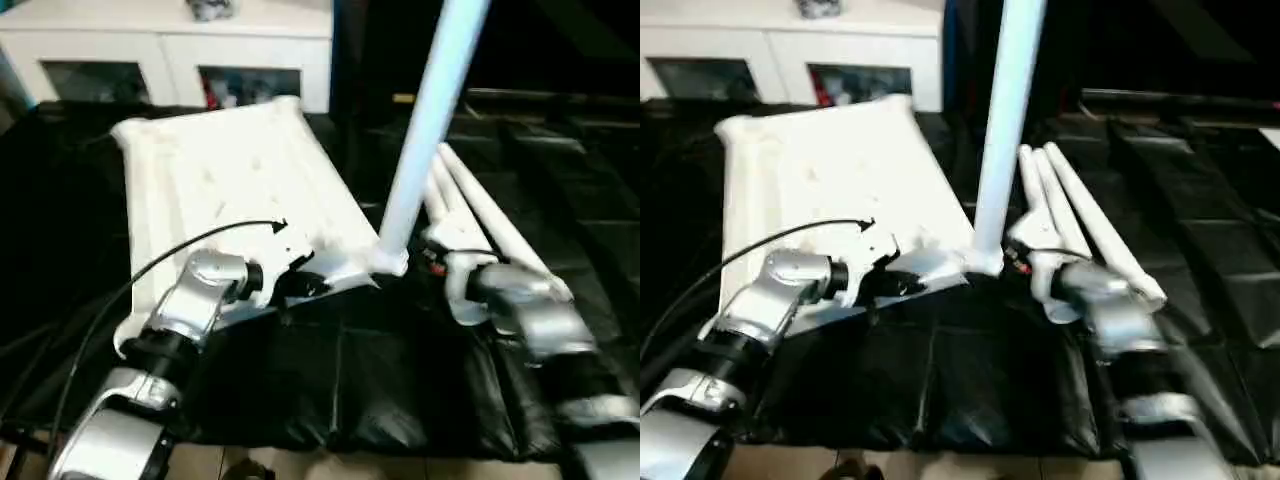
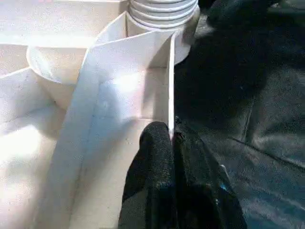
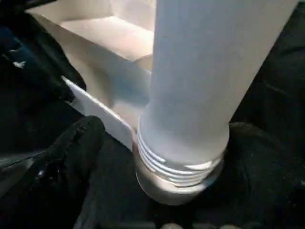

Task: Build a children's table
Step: Rotate leg to tighten

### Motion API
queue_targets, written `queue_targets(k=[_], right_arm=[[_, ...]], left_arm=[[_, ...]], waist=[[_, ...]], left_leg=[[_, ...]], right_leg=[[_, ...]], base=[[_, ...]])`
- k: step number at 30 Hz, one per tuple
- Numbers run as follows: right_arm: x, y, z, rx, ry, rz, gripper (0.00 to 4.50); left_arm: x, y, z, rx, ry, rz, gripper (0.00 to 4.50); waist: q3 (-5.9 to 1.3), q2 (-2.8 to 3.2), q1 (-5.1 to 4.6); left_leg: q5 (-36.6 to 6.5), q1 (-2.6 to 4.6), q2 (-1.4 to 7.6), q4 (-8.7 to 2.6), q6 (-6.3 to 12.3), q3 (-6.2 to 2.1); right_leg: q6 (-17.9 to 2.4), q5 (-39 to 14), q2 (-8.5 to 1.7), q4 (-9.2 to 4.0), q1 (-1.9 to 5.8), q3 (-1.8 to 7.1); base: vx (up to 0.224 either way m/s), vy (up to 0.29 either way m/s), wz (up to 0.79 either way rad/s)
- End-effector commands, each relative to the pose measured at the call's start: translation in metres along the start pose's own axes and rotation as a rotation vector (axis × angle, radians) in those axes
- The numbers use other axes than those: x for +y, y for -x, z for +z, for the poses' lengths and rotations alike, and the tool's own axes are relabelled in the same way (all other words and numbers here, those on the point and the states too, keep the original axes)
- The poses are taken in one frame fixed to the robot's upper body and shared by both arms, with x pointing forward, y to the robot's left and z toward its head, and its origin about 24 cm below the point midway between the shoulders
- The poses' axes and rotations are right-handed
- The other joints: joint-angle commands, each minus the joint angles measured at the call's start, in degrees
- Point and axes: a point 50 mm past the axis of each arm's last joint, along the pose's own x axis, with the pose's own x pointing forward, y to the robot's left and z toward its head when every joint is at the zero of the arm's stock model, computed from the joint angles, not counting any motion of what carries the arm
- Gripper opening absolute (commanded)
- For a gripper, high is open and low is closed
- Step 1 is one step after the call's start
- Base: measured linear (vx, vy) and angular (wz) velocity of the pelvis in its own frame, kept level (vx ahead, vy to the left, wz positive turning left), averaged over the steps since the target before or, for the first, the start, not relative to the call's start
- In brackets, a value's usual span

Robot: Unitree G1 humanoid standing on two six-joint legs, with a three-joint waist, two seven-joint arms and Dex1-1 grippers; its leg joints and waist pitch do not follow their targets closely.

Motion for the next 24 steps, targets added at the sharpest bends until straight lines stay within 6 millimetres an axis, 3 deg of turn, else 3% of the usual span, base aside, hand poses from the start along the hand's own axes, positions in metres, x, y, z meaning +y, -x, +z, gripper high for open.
queue_targets(k=[1, 7, 8, 9, 10, 13, 16, 24], right_arm=[[0.005, 0.007, 0.011, -0.006, 0.056, 0.105, 4.45], [0.000, 0.027, 0.013, 0.034, 0.065, 0.130, 4.45], [-0.001, 0.032, 0.014, 0.040, 0.062, 0.138, 4.45], [-0.001, 0.034, 0.014, 0.041, 0.061, 0.141, 4.45], [0.000, 0.038, 0.014, 0.050, 0.055, 0.153, 4.45], [0.005, 0.042, 0.014, 0.061, 0.045, 0.184, 4.45], [0.010, 0.040, 0.014, 0.058, 0.037, 0.207, 4.48], [0.035, 0.003, 0.013, 0.045, 0.019, 0.236, 4.50]], left_arm=[[0.001, 0.001, 0.002, -0.024, 0.016, 0.020, 0.00], [-0.003, -0.001, 0.003, -0.029, 0.022, 0.016, 0.00], [-0.004, -0.002, 0.003, -0.034, 0.027, 0.013, 0.00], [-0.005, -0.002, 0.003, -0.037, 0.031, 0.012, 0.00], [-0.006, -0.003, 0.003, -0.040, 0.031, 0.014, 0.00], [-0.007, -0.003, 0.004, -0.039, 0.022, 0.014, 0.00], [-0.005, -0.003, 0.004, -0.032, 0.011, 0.044, 0.28], [0.004, 0.019, 0.028, -0.157, 0.068, 0.057, 0.74]], waist=[[-3.84, -0.93, 0.06], [-3.74, -1.02, 0.14], [-3.80, -0.78, 0.17], [-3.84, -0.90, 0.20], [-3.95, -0.48, 0.33], [-3.93, -0.80, 0.21], [-3.89, -0.76, 0.19], [-3.85, -0.75, 0.07]], left_leg=[[-9.9, 1.09, 2.67, -3.20, 4.75, -1.19], [-10.5, 0.97, 2.60, -3.15, 4.61, -1.27], [-10.6, 1.07, 2.69, -3.09, 4.69, -1.28], [-10.3, 1.01, 2.68, -3.03, 4.85, -1.26], [-9.6, 0.97, 2.70, -2.96, 5.04, -1.36], [-9.4, 0.79, 2.58, -2.89, 5.52, -1.33], [-9.9, 0.89, 2.59, -2.87, 5.40, -1.33], [-10.1, 1.08, 2.72, -3.12, 3.93, -1.40]], right_leg=[[-12.8, -8.9, -4.18, -4.09, 2.91, 2.63], [-12.1, -11.1, -4.21, -4.30, 2.98, 2.63], [-12.2, -10.7, -4.20, -4.33, 2.94, 2.63], [-12.3, -10.0, -4.14, -4.23, 3.06, 2.64], [-12.6, -8.8, -4.17, -3.97, 3.04, 2.64], [-12.9, -7.9, -4.09, -4.00, 3.15, 2.51], [-12.6, -9.3, -4.16, -4.24, 3.04, 2.51], [-13.4, -9.5, -4.21, -4.02, 2.75, 2.56]], base=[[0.000, 0.000, 0.00], [0.000, 0.000, 0.00], [0.000, 0.000, 0.00], [0.000, 0.000, 0.00], [0.000, 0.000, 0.00], [0.000, 0.000, 0.00], [0.000, 0.000, 0.00], [0.000, 0.000, 0.00]])
